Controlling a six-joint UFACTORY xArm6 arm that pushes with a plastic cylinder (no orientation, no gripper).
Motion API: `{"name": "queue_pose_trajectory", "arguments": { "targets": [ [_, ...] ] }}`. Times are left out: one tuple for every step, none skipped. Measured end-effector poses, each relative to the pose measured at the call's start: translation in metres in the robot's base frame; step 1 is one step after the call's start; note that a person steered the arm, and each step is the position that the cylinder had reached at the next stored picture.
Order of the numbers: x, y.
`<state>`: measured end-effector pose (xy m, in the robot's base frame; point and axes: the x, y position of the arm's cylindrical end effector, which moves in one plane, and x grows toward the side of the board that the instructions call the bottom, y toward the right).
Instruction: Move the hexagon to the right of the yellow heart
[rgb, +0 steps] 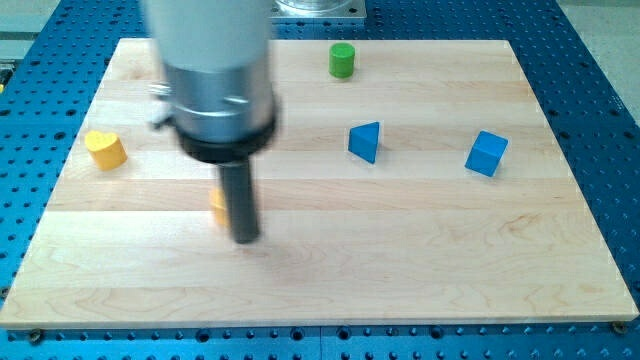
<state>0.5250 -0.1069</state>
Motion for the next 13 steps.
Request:
{"name": "queue_pose_trajectory", "arguments": {
  "targets": [
    [-0.004, -0.021],
    [-0.014, 0.002],
    [-0.047, -0.062],
    [-0.063, -0.108],
    [-0.047, -0.049],
    [-0.072, -0.058],
    [-0.073, -0.08],
    [-0.073, -0.084],
    [-0.073, -0.084],
    [-0.073, -0.081],
    [-0.073, -0.08],
    [-0.073, -0.079],
    [-0.072, -0.079]
  ]
}}
